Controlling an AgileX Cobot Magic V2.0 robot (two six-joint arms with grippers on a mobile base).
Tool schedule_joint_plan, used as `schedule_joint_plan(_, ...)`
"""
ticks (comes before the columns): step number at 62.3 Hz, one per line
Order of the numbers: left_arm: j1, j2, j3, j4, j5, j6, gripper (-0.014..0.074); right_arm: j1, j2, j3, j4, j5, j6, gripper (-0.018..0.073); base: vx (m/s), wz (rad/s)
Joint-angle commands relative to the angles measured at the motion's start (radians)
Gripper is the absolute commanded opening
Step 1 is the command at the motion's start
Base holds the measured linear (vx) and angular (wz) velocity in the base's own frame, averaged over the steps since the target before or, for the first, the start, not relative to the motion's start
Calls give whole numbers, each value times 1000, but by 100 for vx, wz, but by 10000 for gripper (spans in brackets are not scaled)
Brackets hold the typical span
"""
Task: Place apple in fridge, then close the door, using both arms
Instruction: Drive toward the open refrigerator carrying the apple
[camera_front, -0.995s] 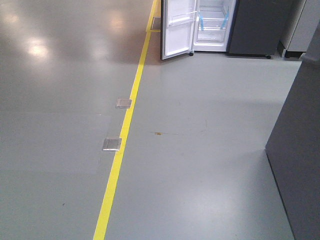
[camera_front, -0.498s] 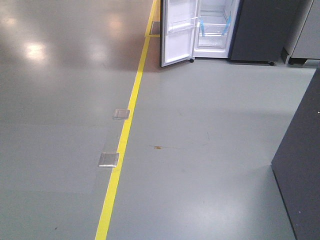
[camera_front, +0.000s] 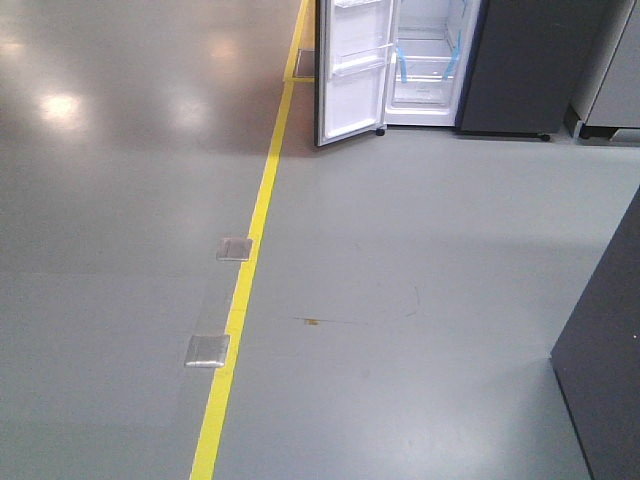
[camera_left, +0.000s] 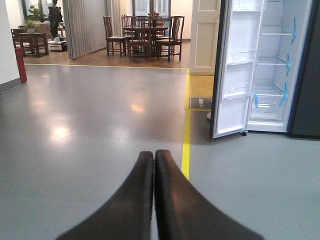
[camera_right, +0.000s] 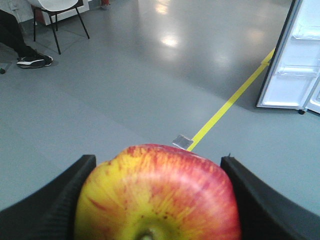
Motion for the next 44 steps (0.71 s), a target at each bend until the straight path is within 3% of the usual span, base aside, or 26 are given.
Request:
schedule_joint_plan(1,-4,-16,28,-5,-79,-6,-6,-2,-25,-22,44,-10,-10,55,24,-4)
schedule_joint_plan(44,-4,-16,28,-5,-79,-6,-6,-2,-25,-22,44,-10,-10,55,22,-4)
